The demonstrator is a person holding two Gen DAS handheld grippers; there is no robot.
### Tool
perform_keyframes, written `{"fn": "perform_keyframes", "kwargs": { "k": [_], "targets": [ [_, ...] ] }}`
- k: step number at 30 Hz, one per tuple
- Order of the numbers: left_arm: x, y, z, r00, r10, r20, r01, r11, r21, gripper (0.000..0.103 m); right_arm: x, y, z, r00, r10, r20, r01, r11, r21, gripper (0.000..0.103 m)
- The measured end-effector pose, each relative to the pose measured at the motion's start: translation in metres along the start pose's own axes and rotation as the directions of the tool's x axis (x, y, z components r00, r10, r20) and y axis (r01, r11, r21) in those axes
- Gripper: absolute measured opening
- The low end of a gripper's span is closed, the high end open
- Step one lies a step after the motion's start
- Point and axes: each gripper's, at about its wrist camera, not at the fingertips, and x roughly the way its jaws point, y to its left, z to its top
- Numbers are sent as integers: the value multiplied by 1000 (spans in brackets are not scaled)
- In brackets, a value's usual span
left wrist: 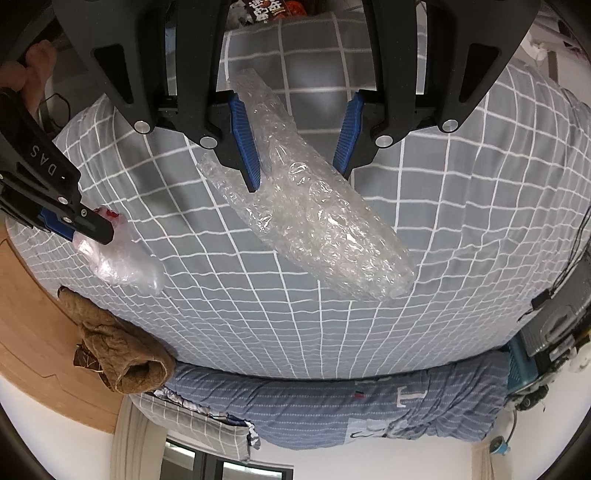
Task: Collect trash
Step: 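Carry the bubble wrap and pink bag with both tools over the bin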
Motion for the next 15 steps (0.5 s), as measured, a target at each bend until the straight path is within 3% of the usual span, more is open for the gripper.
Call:
{"fn": "perform_keyframes", "kwargs": {
  "k": [15],
  "targets": [
    [-33, 0, -41, 1000, -20, -15, 19, 999, -27, 40, -39, 15, -37, 1000, 6, -4, -6, 1000, -15, 27]
  ]
}}
